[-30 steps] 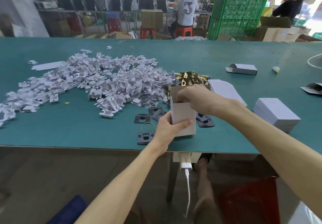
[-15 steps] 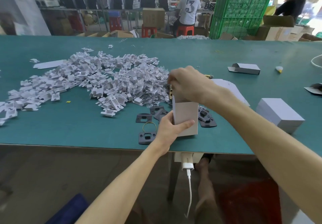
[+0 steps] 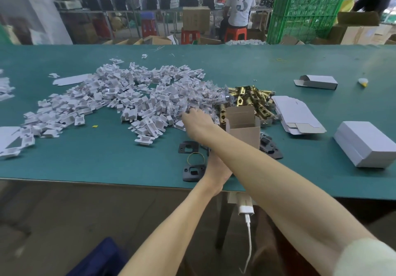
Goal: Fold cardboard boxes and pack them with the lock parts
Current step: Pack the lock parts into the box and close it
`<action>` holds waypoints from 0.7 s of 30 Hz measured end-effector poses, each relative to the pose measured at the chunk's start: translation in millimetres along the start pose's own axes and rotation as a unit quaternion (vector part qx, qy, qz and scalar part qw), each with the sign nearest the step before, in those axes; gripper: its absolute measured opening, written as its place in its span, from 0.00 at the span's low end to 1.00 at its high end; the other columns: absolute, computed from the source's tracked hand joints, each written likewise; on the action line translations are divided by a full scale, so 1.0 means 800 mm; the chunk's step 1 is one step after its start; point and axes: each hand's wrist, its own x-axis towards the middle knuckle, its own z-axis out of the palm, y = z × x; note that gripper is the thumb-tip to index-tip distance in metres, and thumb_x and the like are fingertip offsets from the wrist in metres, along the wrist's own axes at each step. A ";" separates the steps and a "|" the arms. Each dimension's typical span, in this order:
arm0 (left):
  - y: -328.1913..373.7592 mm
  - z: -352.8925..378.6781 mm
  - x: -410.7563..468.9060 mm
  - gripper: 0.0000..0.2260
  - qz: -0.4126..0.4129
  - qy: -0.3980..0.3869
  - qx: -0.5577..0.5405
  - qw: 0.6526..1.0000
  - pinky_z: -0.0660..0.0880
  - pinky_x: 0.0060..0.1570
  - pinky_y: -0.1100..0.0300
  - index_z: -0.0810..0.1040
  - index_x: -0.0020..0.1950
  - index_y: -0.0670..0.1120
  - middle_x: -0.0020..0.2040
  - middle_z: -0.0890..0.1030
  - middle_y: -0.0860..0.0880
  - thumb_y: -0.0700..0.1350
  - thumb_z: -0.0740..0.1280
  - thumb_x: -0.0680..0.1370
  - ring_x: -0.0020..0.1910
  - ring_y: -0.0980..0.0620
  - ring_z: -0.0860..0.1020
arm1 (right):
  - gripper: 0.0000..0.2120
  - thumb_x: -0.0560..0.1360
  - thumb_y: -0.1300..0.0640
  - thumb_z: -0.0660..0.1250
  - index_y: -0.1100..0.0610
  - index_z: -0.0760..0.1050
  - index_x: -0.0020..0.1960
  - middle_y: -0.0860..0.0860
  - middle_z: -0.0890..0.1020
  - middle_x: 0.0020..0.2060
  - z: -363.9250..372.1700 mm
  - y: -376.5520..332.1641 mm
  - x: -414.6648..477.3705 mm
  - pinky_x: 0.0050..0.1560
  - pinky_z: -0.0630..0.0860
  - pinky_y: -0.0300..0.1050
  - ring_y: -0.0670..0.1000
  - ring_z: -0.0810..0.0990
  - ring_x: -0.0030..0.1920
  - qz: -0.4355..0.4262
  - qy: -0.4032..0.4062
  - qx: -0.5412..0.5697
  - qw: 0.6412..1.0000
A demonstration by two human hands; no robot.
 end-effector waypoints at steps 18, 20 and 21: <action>0.008 0.003 0.000 0.16 0.004 -0.008 -0.020 1.000 0.77 0.41 0.69 0.67 0.72 0.31 0.51 0.81 0.45 0.36 0.61 0.86 0.48 0.61 0.80 | 0.15 0.74 0.75 0.62 0.64 0.71 0.58 0.60 0.78 0.53 0.005 0.002 -0.014 0.46 0.75 0.52 0.61 0.78 0.52 -0.004 0.114 -0.022 0.993; 0.008 0.002 0.002 0.14 0.025 0.001 0.008 1.000 0.77 0.39 0.68 0.72 0.66 0.33 0.46 0.80 0.52 0.34 0.67 0.81 0.42 0.65 0.78 | 0.15 0.74 0.77 0.60 0.64 0.70 0.57 0.59 0.78 0.48 -0.012 0.003 -0.017 0.40 0.74 0.52 0.60 0.78 0.43 -0.003 0.114 0.047 0.992; 0.007 0.002 0.002 0.13 0.031 -0.003 0.018 0.999 0.78 0.42 0.65 0.75 0.61 0.37 0.46 0.82 0.53 0.35 0.71 0.78 0.45 0.63 0.79 | 0.14 0.76 0.77 0.59 0.65 0.69 0.58 0.58 0.78 0.45 -0.024 0.005 -0.020 0.39 0.76 0.53 0.60 0.78 0.40 -0.005 0.118 0.080 0.990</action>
